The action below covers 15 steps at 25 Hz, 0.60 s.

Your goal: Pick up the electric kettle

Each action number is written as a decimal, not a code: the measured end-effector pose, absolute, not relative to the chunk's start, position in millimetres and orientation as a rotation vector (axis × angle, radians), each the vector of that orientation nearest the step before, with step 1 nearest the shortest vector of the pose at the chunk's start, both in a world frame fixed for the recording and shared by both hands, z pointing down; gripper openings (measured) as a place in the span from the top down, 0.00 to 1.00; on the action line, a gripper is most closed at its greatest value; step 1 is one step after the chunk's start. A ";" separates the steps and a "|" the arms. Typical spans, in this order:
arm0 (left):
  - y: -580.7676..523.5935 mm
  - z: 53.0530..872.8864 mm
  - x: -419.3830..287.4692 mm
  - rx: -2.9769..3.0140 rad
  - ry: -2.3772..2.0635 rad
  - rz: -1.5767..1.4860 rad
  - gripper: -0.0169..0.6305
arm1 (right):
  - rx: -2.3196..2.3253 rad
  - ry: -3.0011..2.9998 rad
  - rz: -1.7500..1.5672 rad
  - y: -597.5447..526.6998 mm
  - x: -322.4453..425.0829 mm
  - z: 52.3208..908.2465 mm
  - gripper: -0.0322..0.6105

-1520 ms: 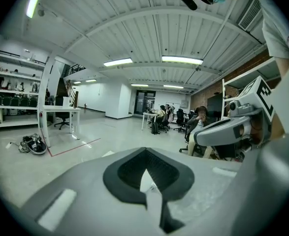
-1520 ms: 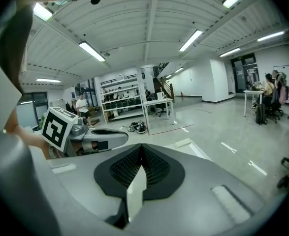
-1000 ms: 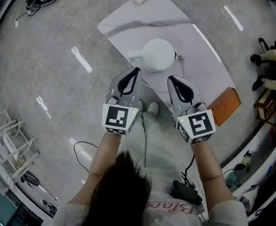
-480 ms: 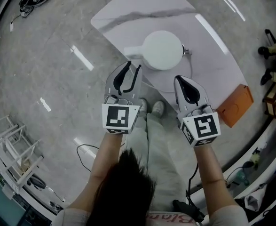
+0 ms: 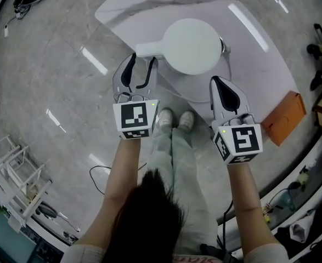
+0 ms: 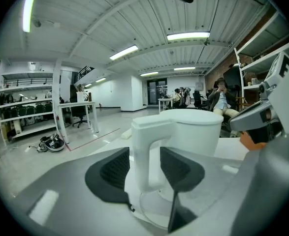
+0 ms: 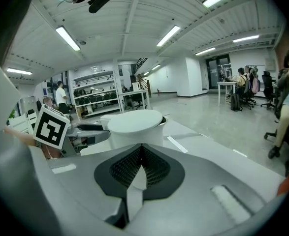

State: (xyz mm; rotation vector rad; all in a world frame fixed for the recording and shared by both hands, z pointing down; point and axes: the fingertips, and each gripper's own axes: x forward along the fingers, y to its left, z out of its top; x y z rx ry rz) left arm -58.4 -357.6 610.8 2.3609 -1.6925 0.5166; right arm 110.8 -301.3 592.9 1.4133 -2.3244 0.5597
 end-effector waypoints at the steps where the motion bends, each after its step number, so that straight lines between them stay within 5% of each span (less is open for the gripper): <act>1: -362.0 615.6 -57.5 2.366 -1.689 0.520 0.69 | 1.424 -2.322 0.557 -304.0 111.7 595.4 0.92; 15: -413.8 633.0 -57.2 2.348 -1.839 0.393 0.69 | 1.490 -2.297 0.552 -340.2 124.5 619.8 0.92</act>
